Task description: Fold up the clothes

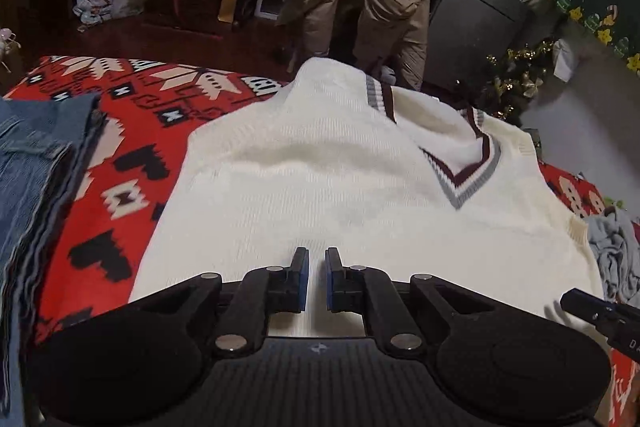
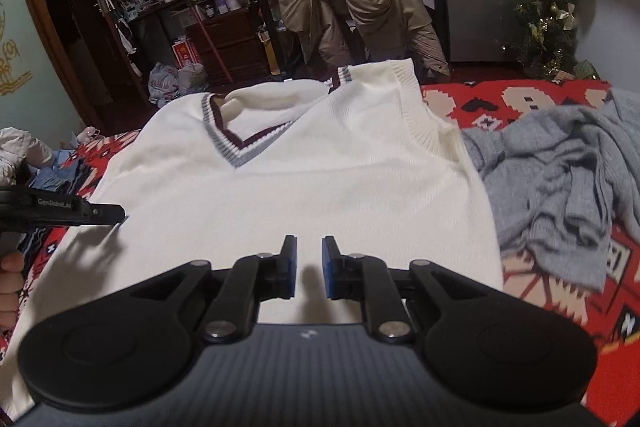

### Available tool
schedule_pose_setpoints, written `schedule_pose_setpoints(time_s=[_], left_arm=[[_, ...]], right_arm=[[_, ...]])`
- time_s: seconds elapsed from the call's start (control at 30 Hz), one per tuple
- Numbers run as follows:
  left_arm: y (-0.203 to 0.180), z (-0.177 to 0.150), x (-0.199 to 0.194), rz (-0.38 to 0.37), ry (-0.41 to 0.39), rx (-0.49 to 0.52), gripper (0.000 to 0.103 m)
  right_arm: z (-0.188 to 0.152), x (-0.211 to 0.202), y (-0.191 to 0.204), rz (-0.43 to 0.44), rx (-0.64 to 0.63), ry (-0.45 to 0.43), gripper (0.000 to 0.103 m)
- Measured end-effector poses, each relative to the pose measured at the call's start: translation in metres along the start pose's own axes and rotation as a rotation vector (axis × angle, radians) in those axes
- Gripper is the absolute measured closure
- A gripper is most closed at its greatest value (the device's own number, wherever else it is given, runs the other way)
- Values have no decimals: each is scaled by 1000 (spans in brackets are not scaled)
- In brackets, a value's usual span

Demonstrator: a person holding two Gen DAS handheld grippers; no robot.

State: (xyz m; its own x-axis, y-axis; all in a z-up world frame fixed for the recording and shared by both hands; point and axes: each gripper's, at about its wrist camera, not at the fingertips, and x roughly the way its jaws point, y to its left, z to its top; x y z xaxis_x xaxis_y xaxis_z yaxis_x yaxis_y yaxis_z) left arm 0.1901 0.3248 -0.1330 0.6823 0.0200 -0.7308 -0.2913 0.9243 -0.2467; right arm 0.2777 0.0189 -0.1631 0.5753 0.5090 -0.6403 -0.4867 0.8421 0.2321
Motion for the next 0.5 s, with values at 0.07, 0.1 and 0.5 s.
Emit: schedule_pose_setpoints(time_s=[0.07, 0.1, 0.5], left_arm=[[1, 15, 2, 7, -17, 31, 80], [1, 24, 1, 25, -41, 56, 70], [44, 118, 62, -81, 27, -89, 68]], right_arm=[[12, 8, -8, -15, -42, 8, 87], [19, 11, -12, -25, -64, 13, 84], [137, 90, -77, -74, -10, -19, 76]])
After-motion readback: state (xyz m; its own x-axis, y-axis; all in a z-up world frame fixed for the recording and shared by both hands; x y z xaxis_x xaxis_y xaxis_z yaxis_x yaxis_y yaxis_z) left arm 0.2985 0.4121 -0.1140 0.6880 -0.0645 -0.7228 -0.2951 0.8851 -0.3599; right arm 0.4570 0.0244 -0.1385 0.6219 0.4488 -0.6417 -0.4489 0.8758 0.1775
